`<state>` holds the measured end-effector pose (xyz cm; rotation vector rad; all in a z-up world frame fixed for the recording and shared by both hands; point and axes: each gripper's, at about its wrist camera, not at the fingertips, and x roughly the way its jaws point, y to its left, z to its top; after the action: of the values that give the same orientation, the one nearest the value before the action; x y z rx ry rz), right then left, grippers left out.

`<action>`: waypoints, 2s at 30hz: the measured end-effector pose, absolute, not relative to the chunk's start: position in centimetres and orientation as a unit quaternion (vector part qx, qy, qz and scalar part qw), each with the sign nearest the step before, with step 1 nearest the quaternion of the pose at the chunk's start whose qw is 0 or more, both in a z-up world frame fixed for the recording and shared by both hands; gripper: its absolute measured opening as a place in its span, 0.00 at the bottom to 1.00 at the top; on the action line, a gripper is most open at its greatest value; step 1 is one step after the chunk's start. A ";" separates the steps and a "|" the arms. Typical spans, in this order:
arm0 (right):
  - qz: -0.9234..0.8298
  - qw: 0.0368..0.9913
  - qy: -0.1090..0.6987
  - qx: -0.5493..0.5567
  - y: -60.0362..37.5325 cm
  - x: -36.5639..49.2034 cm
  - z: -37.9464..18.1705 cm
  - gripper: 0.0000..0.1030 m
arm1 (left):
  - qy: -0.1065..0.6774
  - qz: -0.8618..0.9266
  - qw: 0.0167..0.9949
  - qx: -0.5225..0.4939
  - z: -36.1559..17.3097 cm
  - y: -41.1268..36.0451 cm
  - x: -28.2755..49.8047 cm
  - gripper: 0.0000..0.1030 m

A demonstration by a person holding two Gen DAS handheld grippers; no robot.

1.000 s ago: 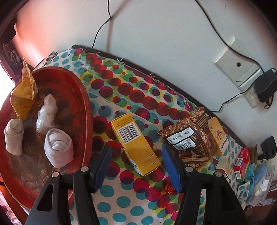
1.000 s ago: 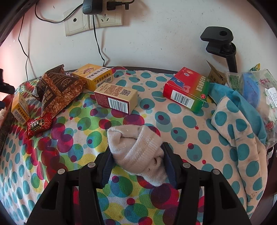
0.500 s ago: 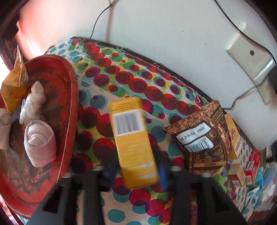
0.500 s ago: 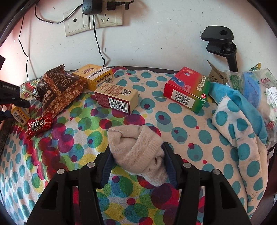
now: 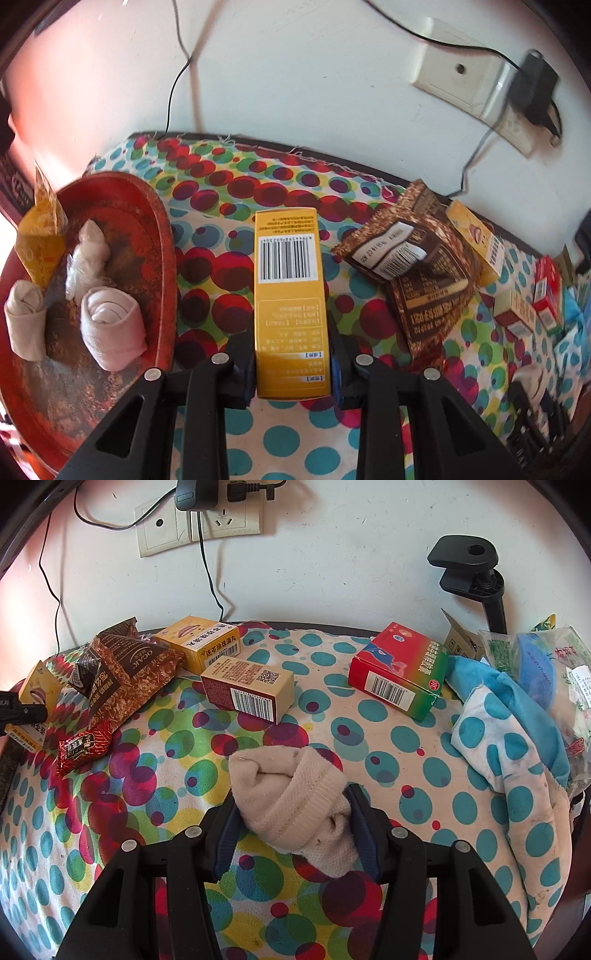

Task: Organize objects
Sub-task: 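Grasp the small yellow box on the sheet with the left tool, then carry the yellow box with the left tool down into the red tray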

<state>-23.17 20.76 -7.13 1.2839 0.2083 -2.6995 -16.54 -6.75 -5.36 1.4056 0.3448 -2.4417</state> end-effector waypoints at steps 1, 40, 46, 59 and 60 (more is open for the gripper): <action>-0.899 0.073 0.070 0.427 20.6 -23.5 -7.3 0.51 | 0.112 -0.853 0.147 0.488 -5.3 -6.3 -16.3 0.29; -0.898 0.073 0.072 0.427 14.4 -24.3 -8.9 0.54 | 0.022 -0.908 0.062 0.414 1.2 -11.2 1.9 0.29; -0.898 0.072 0.073 0.428 13.3 -23.9 -8.8 0.55 | 0.063 -0.901 0.131 0.408 2.2 -18.3 2.7 0.29; -0.898 0.072 0.075 0.427 11.9 -23.8 -8.9 0.56 | 0.122 -0.857 0.204 0.456 -0.3 -31.3 1.5 0.29; -0.898 0.072 0.075 0.427 12.0 -24.0 -8.9 0.57 | 0.118 -0.856 0.207 0.459 -0.6 -31.6 1.2 0.29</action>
<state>-24.01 12.03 -8.95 1.2839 0.2263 -2.6987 1.25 -31.63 -0.60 1.2791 0.3288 -2.3827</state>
